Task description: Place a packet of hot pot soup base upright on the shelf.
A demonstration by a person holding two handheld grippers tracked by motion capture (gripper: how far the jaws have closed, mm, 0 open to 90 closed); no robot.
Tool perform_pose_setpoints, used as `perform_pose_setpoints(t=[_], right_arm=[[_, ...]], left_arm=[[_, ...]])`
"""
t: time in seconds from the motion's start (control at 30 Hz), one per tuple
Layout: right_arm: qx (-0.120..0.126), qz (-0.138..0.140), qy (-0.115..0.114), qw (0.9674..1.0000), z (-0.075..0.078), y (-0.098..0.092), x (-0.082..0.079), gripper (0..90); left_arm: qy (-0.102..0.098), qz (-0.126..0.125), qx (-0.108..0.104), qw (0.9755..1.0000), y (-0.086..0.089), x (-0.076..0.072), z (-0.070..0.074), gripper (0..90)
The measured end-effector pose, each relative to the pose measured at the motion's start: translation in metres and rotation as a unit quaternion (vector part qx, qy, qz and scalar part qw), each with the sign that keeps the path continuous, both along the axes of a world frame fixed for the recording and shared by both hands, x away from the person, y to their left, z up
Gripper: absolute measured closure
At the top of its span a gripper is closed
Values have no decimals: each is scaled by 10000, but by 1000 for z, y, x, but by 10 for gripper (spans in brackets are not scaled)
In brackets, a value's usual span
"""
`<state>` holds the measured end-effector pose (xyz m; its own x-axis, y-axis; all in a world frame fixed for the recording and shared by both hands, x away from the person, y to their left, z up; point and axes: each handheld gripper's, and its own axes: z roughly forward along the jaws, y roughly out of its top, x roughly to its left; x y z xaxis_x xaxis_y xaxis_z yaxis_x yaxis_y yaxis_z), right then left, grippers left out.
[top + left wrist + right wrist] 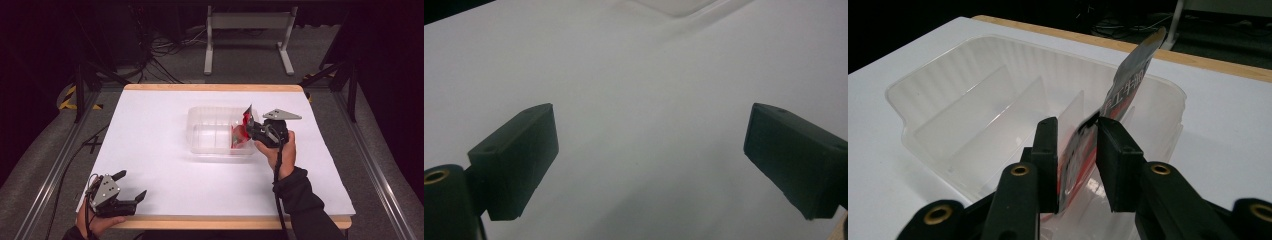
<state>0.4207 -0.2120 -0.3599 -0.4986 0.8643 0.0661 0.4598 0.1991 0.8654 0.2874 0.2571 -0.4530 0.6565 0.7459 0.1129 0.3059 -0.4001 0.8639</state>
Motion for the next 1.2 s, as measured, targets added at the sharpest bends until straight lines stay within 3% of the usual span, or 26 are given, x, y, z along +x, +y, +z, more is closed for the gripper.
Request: perform_pose_setpoints(t=[0.43,0.77,1.2], right_arm=[[-46,65,30,10000,-2,3,2,743],[-116,243,296,9992,2,2,7,720],[-443,410,568,9966,10,-1,14,686]], left_arm=[[-21,14,15,10000,0,0,0,80],[-2,5,0,10000,1,0,0,80],[4,-14,6,10000,0,0,0,80]])
